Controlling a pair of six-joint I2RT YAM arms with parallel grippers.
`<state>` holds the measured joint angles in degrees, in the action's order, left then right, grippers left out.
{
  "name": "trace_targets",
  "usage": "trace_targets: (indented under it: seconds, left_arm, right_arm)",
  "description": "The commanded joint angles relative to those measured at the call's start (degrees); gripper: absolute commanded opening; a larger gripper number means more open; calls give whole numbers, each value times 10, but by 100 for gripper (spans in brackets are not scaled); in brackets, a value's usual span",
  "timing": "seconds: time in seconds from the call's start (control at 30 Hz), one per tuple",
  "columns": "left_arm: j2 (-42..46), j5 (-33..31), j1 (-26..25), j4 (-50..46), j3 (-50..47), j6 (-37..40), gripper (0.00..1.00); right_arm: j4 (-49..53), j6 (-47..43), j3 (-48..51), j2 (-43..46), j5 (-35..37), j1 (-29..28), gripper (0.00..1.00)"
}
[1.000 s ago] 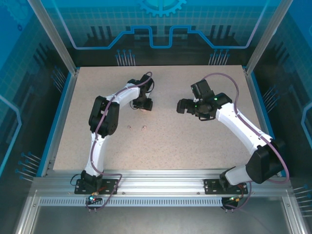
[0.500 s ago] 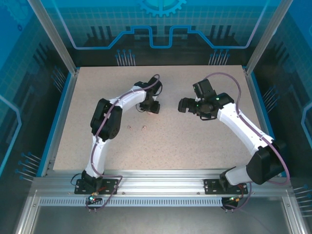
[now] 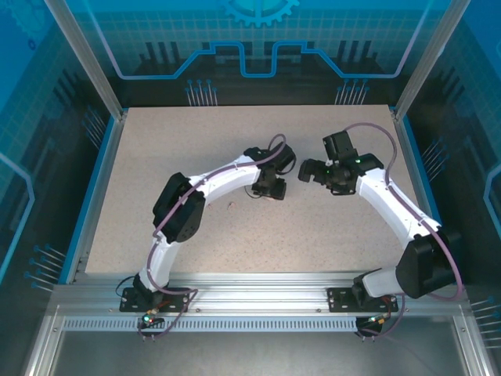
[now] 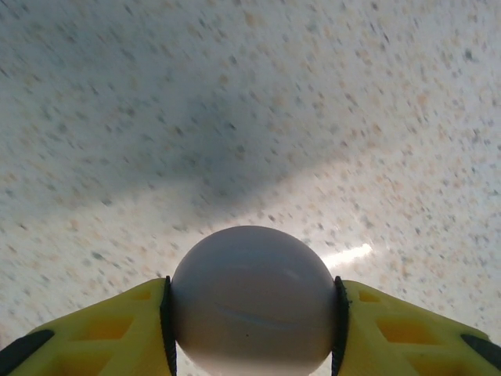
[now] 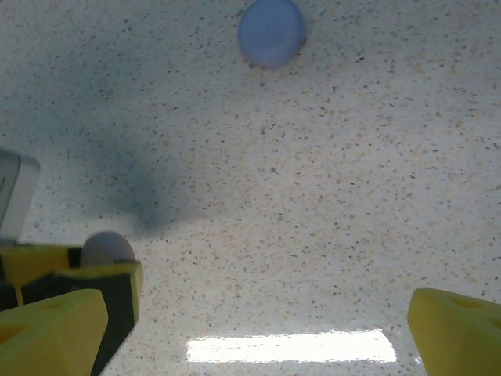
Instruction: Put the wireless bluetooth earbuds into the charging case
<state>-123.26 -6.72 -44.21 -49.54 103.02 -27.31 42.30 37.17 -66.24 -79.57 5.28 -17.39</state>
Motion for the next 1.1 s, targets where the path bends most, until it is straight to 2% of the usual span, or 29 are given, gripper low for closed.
trace_targets:
  seconds: [0.0,0.33,0.6,0.7,0.83,0.97,1.07]
  left_arm:
    - [-13,-41,-28,-38,13,-59,35]
    - [-67,-59,-55,-52,42,-85,36]
    - [-39,-91,-55,-28,35,-77,38]
    - [-5,-114,-54,-17,31,-64,47]
    - [66,-147,-48,4,8,-40,66]
    - [148,-161,-28,48,-50,-24,98]
    - [204,-154,-5,90,-98,-22,99]
  right_arm:
    - [-6,-13,18,21,-17,18,100]
    - [0,-17,42,46,-27,43,100]
    - [11,-15,52,60,-23,45,100]
    - [14,-14,60,59,-26,42,100]
    - [13,-16,74,46,-28,32,100]
    - [19,-11,75,22,-12,0,100]
    - [27,-1,66,-2,17,-37,100]
